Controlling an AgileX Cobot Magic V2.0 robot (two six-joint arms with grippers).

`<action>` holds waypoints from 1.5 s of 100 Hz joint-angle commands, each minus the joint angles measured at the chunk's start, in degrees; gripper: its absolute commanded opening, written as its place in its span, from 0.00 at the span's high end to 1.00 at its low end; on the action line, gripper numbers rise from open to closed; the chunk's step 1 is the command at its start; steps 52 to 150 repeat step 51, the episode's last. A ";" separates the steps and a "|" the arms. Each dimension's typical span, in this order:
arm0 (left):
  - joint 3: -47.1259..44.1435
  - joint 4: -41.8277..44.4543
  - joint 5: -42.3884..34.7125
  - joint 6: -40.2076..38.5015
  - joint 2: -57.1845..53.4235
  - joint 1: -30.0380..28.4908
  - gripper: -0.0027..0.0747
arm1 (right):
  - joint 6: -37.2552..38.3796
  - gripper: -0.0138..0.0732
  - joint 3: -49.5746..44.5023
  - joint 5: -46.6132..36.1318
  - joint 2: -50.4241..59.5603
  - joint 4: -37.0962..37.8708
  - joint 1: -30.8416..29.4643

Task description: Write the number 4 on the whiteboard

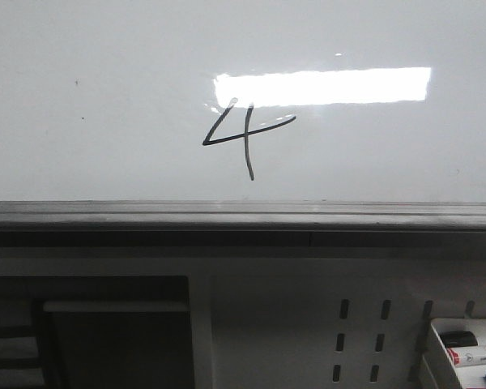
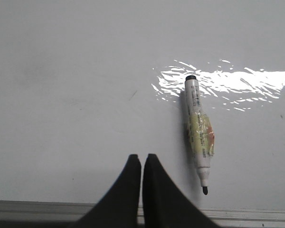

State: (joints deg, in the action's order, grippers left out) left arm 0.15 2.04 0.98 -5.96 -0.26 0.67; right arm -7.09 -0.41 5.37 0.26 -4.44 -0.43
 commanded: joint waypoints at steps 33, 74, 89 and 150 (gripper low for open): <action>-1.59 -0.10 -4.11 -0.55 -1.62 -0.08 0.99 | -0.24 0.92 -1.22 -8.64 1.53 0.31 -0.26; -1.59 -0.10 -4.11 -0.55 -1.62 -0.08 0.99 | -0.24 0.92 -1.22 -8.64 1.53 0.31 -0.26; -1.59 -0.10 -4.11 -0.55 -1.62 -0.08 0.99 | -0.24 0.92 -1.22 -8.64 1.53 0.31 -0.26; -1.59 -0.10 -4.11 -0.55 -1.62 -0.08 0.99 | -0.24 0.92 -1.22 -8.64 1.53 0.31 -0.26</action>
